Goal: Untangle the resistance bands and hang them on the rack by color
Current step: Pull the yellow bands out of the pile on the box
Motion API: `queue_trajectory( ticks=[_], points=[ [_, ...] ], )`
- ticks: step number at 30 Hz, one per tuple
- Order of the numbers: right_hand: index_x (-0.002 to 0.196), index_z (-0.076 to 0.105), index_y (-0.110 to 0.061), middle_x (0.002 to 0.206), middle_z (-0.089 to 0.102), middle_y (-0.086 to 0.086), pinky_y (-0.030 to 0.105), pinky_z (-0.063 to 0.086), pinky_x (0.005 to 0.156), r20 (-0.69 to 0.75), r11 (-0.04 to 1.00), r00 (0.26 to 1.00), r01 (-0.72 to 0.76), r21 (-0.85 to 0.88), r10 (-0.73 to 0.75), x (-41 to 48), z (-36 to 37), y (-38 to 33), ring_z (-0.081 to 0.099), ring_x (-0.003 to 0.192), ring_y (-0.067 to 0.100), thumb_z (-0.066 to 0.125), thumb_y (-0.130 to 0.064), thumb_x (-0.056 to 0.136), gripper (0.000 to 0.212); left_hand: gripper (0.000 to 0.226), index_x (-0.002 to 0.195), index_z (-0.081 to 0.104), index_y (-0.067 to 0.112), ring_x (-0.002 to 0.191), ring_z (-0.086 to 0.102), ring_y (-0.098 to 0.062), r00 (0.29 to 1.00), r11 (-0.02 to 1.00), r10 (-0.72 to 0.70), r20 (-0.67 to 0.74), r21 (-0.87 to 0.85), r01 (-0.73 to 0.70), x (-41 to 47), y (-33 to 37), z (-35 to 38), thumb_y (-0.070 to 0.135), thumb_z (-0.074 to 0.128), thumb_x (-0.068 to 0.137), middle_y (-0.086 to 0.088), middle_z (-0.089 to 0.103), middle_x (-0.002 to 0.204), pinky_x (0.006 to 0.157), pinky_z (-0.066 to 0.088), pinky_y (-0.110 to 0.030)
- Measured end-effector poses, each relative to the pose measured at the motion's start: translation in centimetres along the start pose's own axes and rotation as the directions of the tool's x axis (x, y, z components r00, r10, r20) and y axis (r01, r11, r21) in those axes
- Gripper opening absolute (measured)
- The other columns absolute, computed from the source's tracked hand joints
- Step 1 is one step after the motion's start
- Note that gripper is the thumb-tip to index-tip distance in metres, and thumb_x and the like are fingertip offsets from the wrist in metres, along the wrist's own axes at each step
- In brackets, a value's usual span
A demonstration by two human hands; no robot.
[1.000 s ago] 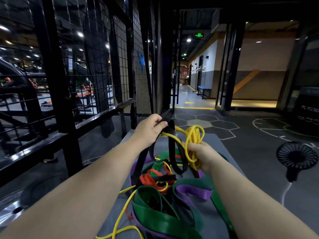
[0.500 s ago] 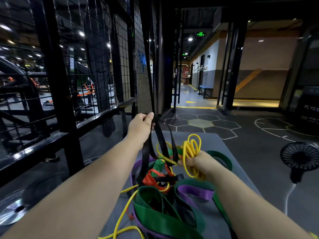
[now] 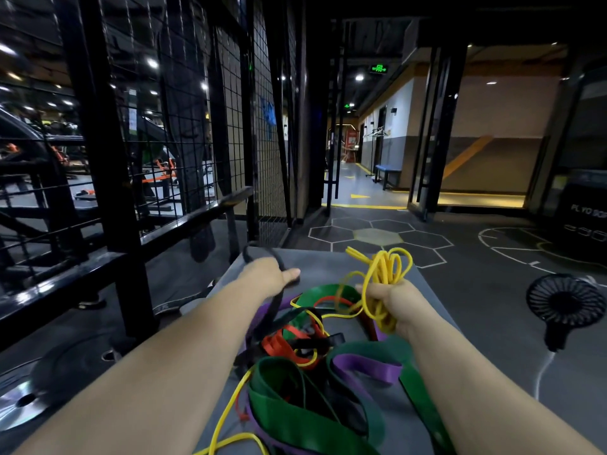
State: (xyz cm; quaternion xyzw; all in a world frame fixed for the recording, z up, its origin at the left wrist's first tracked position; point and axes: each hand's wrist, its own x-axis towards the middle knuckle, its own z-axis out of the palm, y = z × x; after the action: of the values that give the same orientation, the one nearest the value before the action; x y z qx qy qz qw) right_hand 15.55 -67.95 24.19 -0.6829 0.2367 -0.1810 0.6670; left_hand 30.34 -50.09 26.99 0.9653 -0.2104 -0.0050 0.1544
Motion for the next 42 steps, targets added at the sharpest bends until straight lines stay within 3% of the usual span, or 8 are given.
queue_trajectory(
  ticks=[3,6,11,20,28,32,36,42],
  points=[
    [0.052,0.053,-0.018,0.046,0.054,-0.001,0.022,0.036,0.044,0.057,0.999,0.998,0.032,-0.041,-0.030,-0.9,0.7,-0.9,0.047,0.036,0.013,0.075,-0.006,0.079,0.038,0.064,0.121,0.061,0.006,0.112,0.058,-0.031,0.994,0.994,-0.017,0.112,0.113,0.004,-1.6,2.1,0.1,0.054,0.023,0.101,-0.017,0.063,0.120,0.098,0.043,-0.040],
    [0.066,0.058,-0.011,0.055,0.062,0.005,0.034,0.046,0.057,0.071,0.992,0.995,0.077,-0.104,-0.070,-1.7,1.7,-1.1,0.056,0.049,0.022,0.077,-0.007,0.076,0.022,0.073,0.135,0.045,0.004,0.121,0.051,-0.033,0.998,0.961,0.009,0.067,-0.278,0.010,-2.9,3.1,0.3,0.061,0.020,0.098,-0.018,0.052,0.136,0.100,0.040,-0.038],
    [0.071,0.062,-0.011,0.059,0.062,0.004,0.029,0.047,0.051,0.142,0.964,0.981,0.159,-0.213,-0.131,-4.5,3.9,-0.4,0.056,0.052,0.021,0.077,-0.006,0.075,0.016,0.106,0.126,0.056,0.017,0.121,0.055,-0.026,0.953,0.543,0.166,0.254,-0.830,0.127,-7.7,3.1,1.0,0.096,0.031,0.060,-0.005,0.059,0.130,0.105,0.042,-0.050],
    [0.092,0.069,-0.019,0.079,0.071,-0.004,0.033,0.055,0.072,0.375,0.963,0.915,0.220,-0.153,-0.150,-13.8,4.3,4.5,0.064,0.072,0.013,0.086,-0.024,0.058,0.038,0.027,0.084,0.069,0.013,0.079,0.058,-0.014,0.986,0.450,0.102,0.131,-0.890,0.072,-16.4,0.3,3.3,0.036,0.059,0.093,-0.006,0.072,0.076,0.090,0.043,-0.038],
    [0.111,0.060,-0.018,0.091,0.075,-0.010,0.018,0.051,0.075,0.579,0.966,0.803,0.242,-0.095,-0.144,-23.3,0.8,5.4,0.069,0.088,0.005,0.078,0.006,0.071,0.050,0.046,0.115,0.060,0.017,0.117,0.058,-0.027,0.979,0.440,0.163,0.126,-0.897,0.042,-25.5,-1.2,4.6,0.048,0.065,0.081,-0.010,0.064,0.123,0.105,0.042,-0.048],
    [0.123,0.054,-0.015,0.106,0.070,0.000,0.026,0.053,0.078,0.528,0.975,0.844,0.188,-0.123,-0.096,-26.1,-0.7,5.6,0.068,0.094,0.011,0.079,-0.019,0.065,0.063,0.033,0.108,0.060,0.019,0.111,0.061,-0.026,0.974,0.433,0.194,0.116,-0.901,0.021,-28.6,-1.6,4.5,0.043,0.064,0.086,-0.008,0.066,0.119,0.102,0.045,-0.044],
    [0.113,0.058,-0.022,0.105,0.066,0.000,0.025,0.050,0.081,0.491,0.958,0.867,0.204,-0.201,-0.082,-27.8,-0.8,6.0,0.062,0.092,0.009,0.072,-0.024,0.085,0.031,0.012,0.093,0.057,0.017,0.069,0.066,-0.012,0.952,0.387,0.289,0.104,-0.922,-0.017,-30.7,-1.4,4.1,0.025,0.051,0.099,0.001,0.070,0.081,0.061,0.053,-0.020],
    [0.102,0.059,-0.015,0.076,0.067,-0.006,0.022,0.049,0.069,0.412,0.964,0.905,0.195,-0.179,-0.106,-27.9,0.8,7.6,0.064,0.070,0.007,0.060,-0.022,0.095,0.009,0.012,0.098,0.056,0.014,0.067,0.065,-0.010,0.932,0.384,0.352,0.088,-0.921,-0.058,-31.1,-0.9,5.0,0.024,0.049,0.100,0.003,0.069,0.077,0.066,0.052,-0.026]
  ],
)
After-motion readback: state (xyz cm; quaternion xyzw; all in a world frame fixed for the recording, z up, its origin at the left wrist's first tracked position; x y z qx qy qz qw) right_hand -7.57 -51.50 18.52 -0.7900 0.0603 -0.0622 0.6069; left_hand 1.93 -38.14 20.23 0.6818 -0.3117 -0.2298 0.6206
